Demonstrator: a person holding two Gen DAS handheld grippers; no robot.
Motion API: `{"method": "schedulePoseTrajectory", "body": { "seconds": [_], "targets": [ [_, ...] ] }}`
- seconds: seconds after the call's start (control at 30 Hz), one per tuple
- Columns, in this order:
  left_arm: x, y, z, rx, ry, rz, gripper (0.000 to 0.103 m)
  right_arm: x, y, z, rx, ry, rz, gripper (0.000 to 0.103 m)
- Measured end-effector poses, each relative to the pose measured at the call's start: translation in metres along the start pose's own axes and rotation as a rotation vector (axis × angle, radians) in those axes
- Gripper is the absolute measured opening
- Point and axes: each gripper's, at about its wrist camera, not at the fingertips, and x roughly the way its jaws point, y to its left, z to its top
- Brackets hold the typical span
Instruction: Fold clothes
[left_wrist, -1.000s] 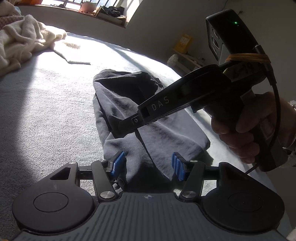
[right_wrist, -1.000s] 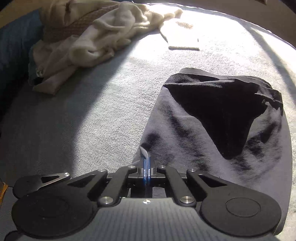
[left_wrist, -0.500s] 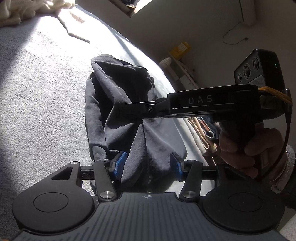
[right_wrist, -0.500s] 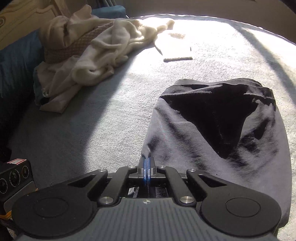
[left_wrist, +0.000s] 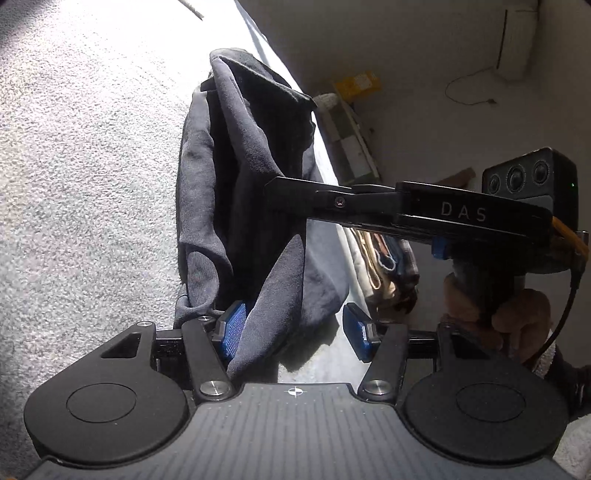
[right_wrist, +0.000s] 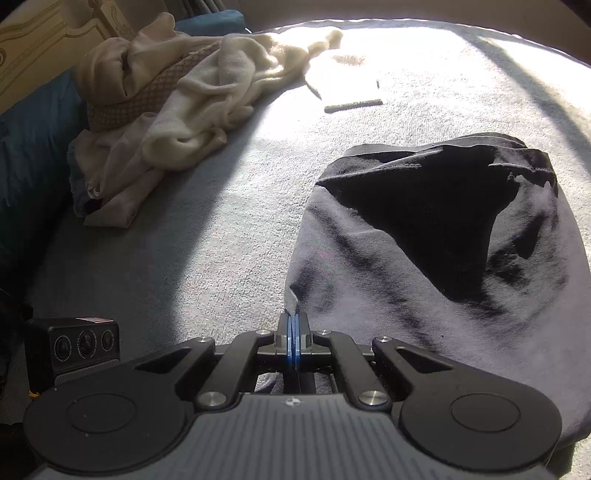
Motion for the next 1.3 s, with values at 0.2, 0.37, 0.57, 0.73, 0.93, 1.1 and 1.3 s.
{"method": "schedulePoseTrajectory", "body": {
  "seconds": [0.2, 0.37, 0.57, 0.73, 0.93, 1.1, 1.3],
  "targets": [
    [-0.003, 0.004, -0.007, -0.024, -0.006, -0.010, 0.057, 0.033, -0.018, -0.005, 0.066, 0.028, 0.087, 0.006],
    [-0.010, 0.003, -0.012, -0.038, -0.018, 0.013, 0.057, 0.056, -0.056, -0.010, 0.267, 0.045, 0.230, 0.008],
    [-0.018, 0.001, -0.020, -0.046, -0.028, 0.033, 0.057, 0.023, -0.081, -0.010, 0.365, -0.079, 0.386, 0.010],
    [-0.021, -0.005, -0.026, -0.032, -0.034, 0.063, 0.057, 0.012, -0.074, -0.015, 0.230, -0.065, 0.404, 0.010],
    [-0.027, -0.018, -0.036, 0.017, -0.040, 0.133, 0.057, 0.052, -0.058, -0.028, 0.099, -0.016, 0.268, 0.006],
    [-0.042, -0.026, -0.041, 0.057, -0.044, 0.198, 0.057, 0.050, -0.061, -0.032, 0.108, -0.032, 0.286, 0.006],
    [-0.064, -0.034, -0.045, 0.104, -0.049, 0.278, 0.059, 0.048, -0.066, -0.034, 0.151, -0.056, 0.314, 0.007]
  ]
}}
